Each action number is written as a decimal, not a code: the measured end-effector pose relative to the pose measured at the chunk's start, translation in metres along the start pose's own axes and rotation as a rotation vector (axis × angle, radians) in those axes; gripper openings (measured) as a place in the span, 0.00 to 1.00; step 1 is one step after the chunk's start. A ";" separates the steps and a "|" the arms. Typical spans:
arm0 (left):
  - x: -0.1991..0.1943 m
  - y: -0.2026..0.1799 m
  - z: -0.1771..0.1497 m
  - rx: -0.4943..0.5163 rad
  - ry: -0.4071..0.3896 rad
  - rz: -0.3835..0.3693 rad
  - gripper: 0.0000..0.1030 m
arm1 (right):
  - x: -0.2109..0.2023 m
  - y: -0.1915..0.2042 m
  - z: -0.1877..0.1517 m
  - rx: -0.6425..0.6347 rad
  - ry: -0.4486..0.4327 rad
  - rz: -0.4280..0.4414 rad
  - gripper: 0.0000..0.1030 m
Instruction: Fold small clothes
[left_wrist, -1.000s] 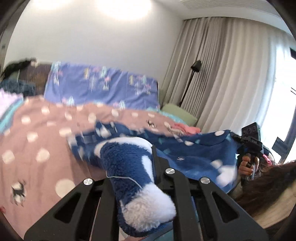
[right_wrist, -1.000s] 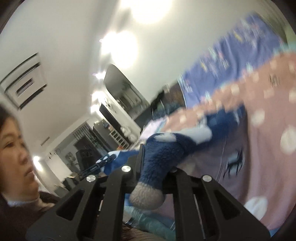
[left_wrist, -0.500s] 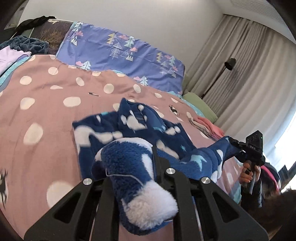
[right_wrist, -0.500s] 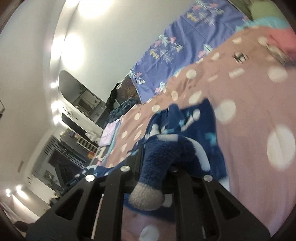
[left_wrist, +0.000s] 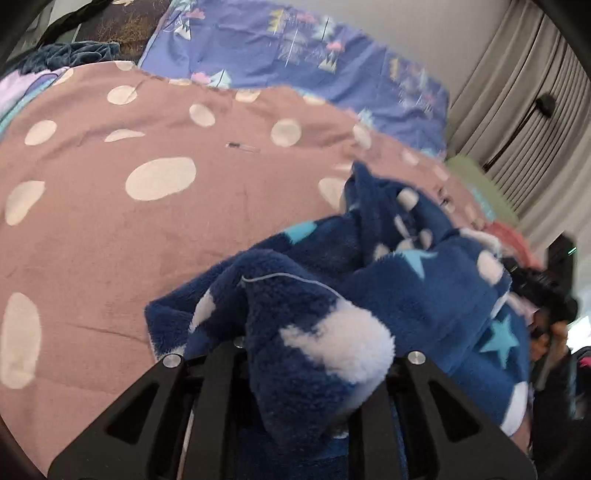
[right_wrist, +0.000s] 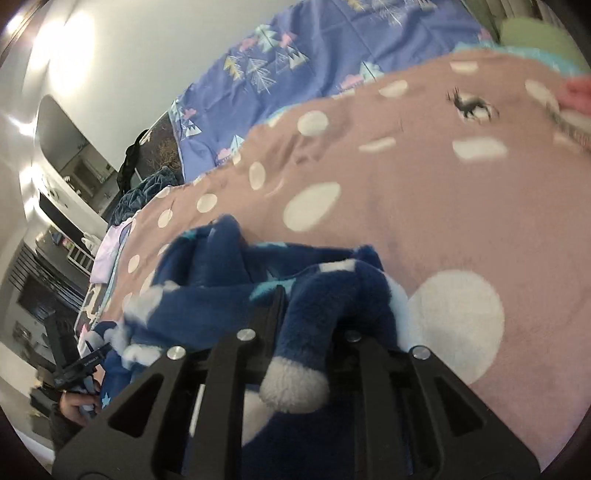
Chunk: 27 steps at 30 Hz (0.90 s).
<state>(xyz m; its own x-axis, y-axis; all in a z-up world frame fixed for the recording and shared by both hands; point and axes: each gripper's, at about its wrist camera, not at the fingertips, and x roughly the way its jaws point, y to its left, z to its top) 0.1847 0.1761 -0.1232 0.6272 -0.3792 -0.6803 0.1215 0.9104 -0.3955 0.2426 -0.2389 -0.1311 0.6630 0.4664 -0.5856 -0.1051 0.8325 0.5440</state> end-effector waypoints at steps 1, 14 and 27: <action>-0.004 0.003 0.000 -0.010 -0.007 -0.019 0.16 | -0.003 -0.003 -0.001 0.000 -0.005 0.022 0.15; -0.093 -0.031 -0.029 0.234 -0.131 0.143 0.77 | -0.059 0.043 -0.021 -0.564 -0.021 -0.217 0.77; -0.004 0.007 0.029 0.195 0.074 0.157 0.84 | 0.025 0.029 0.040 -0.456 0.081 -0.209 0.78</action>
<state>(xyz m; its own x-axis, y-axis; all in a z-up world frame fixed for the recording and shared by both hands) 0.2053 0.1889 -0.1053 0.5929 -0.2350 -0.7702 0.1771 0.9711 -0.1600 0.2862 -0.2145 -0.1060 0.6464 0.2827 -0.7087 -0.3014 0.9479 0.1031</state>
